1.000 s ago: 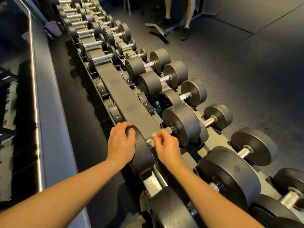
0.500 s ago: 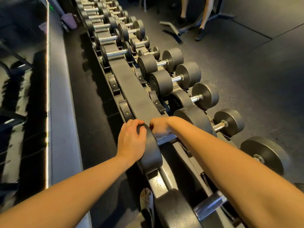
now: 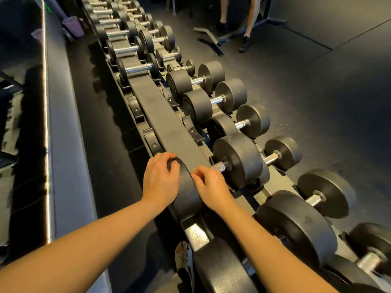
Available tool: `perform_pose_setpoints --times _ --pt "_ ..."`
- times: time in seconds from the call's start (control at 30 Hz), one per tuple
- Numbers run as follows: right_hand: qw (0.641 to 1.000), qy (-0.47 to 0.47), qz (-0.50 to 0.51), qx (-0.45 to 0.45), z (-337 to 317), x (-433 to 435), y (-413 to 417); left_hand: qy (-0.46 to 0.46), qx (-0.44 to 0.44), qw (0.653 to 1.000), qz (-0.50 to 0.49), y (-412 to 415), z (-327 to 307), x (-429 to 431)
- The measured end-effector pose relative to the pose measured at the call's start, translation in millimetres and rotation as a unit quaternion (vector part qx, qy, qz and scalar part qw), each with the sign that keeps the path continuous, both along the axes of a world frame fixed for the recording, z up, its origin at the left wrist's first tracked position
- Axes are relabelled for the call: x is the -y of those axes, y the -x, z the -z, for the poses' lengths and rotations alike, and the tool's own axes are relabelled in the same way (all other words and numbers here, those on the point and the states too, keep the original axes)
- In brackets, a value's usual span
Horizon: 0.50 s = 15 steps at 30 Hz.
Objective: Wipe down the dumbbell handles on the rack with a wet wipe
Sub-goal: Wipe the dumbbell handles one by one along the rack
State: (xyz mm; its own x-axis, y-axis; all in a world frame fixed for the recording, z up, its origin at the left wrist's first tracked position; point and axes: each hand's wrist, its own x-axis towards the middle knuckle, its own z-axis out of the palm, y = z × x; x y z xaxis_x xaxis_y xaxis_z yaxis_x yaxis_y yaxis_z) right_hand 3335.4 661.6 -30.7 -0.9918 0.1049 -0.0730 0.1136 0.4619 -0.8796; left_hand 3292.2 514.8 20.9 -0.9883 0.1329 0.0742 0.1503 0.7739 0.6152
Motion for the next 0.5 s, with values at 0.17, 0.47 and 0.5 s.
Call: perform_pose_setpoints --times 0.17,0.47,0.5 --pt "0.991 0.074 0.101 0.044 25 -1 -20 0.001 0.004 1.0 -0.003 0 1 1" --pt "0.725 0.557 0.326 0.241 29 -1 -1 -0.007 0.006 1.0 -0.003 1 3 1" --pt "0.744 0.54 0.301 0.254 27 7 1 -0.007 0.005 1.0 -0.004 2 4 1"
